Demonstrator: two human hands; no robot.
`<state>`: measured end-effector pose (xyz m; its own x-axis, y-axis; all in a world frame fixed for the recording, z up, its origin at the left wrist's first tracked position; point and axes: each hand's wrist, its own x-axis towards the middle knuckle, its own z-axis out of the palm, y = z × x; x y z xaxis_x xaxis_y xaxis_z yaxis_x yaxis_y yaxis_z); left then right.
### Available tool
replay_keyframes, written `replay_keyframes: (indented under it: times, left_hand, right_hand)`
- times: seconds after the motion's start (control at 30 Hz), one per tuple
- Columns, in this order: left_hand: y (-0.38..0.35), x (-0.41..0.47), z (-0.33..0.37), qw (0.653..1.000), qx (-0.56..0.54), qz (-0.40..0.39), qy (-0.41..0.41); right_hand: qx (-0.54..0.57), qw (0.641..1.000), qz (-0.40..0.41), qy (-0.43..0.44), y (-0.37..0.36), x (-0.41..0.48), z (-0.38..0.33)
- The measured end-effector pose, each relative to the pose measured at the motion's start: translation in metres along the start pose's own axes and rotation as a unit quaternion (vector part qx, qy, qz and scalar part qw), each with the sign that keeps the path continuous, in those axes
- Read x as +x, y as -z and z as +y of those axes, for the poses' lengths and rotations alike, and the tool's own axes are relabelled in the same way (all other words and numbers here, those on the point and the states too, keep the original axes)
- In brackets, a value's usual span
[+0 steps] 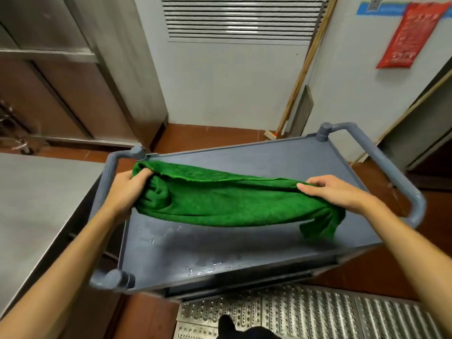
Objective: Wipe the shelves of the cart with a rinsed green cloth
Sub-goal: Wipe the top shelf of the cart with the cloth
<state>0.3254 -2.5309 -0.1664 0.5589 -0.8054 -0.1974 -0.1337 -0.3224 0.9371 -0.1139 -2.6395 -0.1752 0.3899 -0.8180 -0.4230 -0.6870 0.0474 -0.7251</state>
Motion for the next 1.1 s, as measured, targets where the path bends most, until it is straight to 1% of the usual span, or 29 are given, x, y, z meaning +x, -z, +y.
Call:
replay_keyframes:
  times: [0.13, 0.23, 0.33, 0.4, 0.47, 0.57, 0.6, 0.63, 0.67, 0.7, 0.77, 0.83, 0.87, 0.9, 0.97, 1.03, 1.1]
  left_hand:
    - [0.008, 0.009, -0.055, 0.995, 0.061, -0.018, 0.075]
    - [0.001, 0.007, -0.093, 0.986, 0.073, -0.032, 0.149]
    - [-0.016, 0.0, -0.124, 0.976, 0.087, -0.027, 0.198]
    - [-0.027, -0.004, -0.138, 0.972, 0.111, -0.02, 0.207]
    - [-0.035, -0.004, -0.147, 0.966, 0.162, -0.016, 0.2]
    - [-0.045, -0.006, -0.152, 0.953, 0.239, -0.007, 0.188]
    - [-0.048, -0.011, -0.151, 0.945, 0.274, 0.003, 0.178]
    - [-0.052, -0.016, -0.151, 0.937, 0.316, 0.025, 0.15]
    - [-0.057, -0.022, -0.151, 0.925, 0.364, 0.051, 0.099]
    - [-0.062, -0.026, -0.155, 0.906, 0.417, 0.064, 0.027]
    - [-0.076, -0.031, -0.169, 0.861, 0.493, 0.043, -0.12]
    - [-0.095, -0.039, -0.178, 0.848, 0.489, -0.02, -0.204]
    - [-0.105, -0.045, -0.179, 0.845, 0.485, -0.049, -0.22]
    - [-0.115, -0.049, -0.181, 0.838, 0.487, -0.068, -0.236]
    - [-0.132, -0.053, -0.181, 0.829, 0.497, -0.105, -0.236]
    - [-0.143, -0.052, -0.185, 0.824, 0.513, -0.146, -0.193]
    - [-0.148, -0.047, -0.19, 0.818, 0.534, -0.154, -0.147]
  right_hand:
    - [-0.097, 0.995, 0.027, -0.005, -0.017, 0.034, 0.004]
    - [-0.16, 0.986, 0.014, -0.034, -0.043, 0.058, 0.014]
    - [-0.217, 0.974, 0.037, -0.06, -0.075, 0.077, 0.027]
    - [-0.245, 0.967, 0.048, -0.055, -0.096, 0.086, 0.031]
    - [-0.256, 0.964, 0.059, -0.034, -0.113, 0.094, 0.033]
    - [-0.281, 0.955, 0.099, -0.004, -0.13, 0.098, 0.034]
    - [-0.301, 0.945, 0.127, 0.011, -0.134, 0.098, 0.035]
    - [-0.318, 0.933, 0.162, 0.034, -0.139, 0.096, 0.038]
    - [-0.328, 0.924, 0.187, 0.062, -0.144, 0.095, 0.043]
    - [-0.331, 0.916, 0.2, 0.102, -0.15, 0.092, 0.047]
    - [-0.345, 0.898, 0.189, 0.195, -0.164, 0.084, 0.055]
    - [-0.352, 0.889, 0.159, 0.245, -0.182, 0.078, 0.06]
    - [-0.348, 0.893, 0.146, 0.244, -0.191, 0.077, 0.064]
    - [-0.343, 0.901, 0.139, 0.226, -0.2, 0.077, 0.067]
    - [-0.336, 0.919, 0.142, 0.15, -0.212, 0.08, 0.069]
    - [-0.337, 0.93, 0.133, 0.063, -0.217, 0.084, 0.07]
    - [-0.35, 0.926, 0.139, 0.017, -0.217, 0.088, 0.072]
